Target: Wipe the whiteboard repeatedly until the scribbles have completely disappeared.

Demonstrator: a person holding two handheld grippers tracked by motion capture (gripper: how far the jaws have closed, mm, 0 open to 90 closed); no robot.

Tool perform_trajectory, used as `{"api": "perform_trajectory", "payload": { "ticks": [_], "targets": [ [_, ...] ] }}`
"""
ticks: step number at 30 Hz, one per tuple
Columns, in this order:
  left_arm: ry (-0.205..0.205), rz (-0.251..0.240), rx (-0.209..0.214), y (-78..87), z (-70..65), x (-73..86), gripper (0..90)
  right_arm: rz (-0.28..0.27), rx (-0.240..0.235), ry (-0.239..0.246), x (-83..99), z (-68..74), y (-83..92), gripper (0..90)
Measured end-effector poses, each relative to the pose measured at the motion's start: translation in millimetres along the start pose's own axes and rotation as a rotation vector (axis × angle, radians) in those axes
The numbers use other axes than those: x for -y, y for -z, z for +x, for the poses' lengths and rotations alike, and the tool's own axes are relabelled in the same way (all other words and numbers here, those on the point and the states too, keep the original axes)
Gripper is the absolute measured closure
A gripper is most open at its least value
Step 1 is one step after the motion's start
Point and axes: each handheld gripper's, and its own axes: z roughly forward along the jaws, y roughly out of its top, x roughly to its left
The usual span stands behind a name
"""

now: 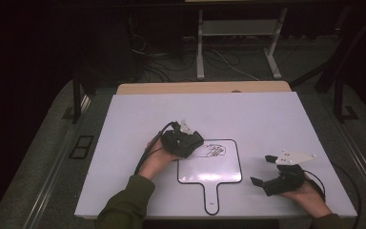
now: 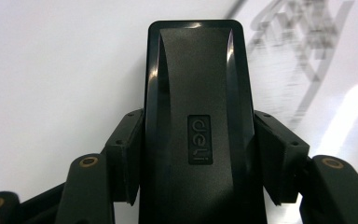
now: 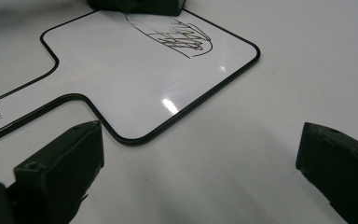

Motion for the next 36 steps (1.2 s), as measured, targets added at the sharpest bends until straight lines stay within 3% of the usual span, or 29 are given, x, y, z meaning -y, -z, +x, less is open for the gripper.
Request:
{"api": "perform_trajectory", "payload": {
  "ticks": [3, 5, 11, 14, 22, 25, 32, 36],
  "targets": [
    [-0.036, 0.003, 0.018, -1.0, -9.8, -3.7, 39.3, 0.001, -0.001, 0.001, 0.0, 0.4, -0.1, 0.0],
    [-0.040, 0.003, 0.020, -1.8, -11.1, -4.9, 39.2, 0.001, -0.001, 0.002, 0.0, 0.3, -0.1, 0.0],
    [0.004, -0.006, -0.036, -2.2, 7.5, -0.5, 39.3, 0.001, 0.000, 0.001, 0.1, -0.1, 0.1, 0.0],
    [0.026, -0.013, -0.032, -2.1, 12.7, 1.5, 39.2, 0.001, 0.000, 0.003, 0.2, 0.1, -0.5, 0.0],
    [-0.042, 0.004, 0.020, -3.7, -9.4, -7.2, 39.2, 0.001, -0.001, 0.007, 0.0, 0.0, -1.3, 0.0],
    [-0.060, 0.009, 0.021, -4.6, -13.6, -9.9, 39.2, 0.001, 0.000, 0.002, 0.1, 0.0, -0.6, 0.0],
    [-0.022, 0.013, -0.031, -5.0, 1.0, -8.4, 39.2, 0.003, -0.001, 0.004, 0.2, -0.1, -0.9, 0.0],
    [-0.010, 0.011, -0.030, -5.1, 2.5, -7.9, 39.2, 0.000, 0.001, 0.003, 0.1, -0.1, -0.5, 0.0]
  ]
}}
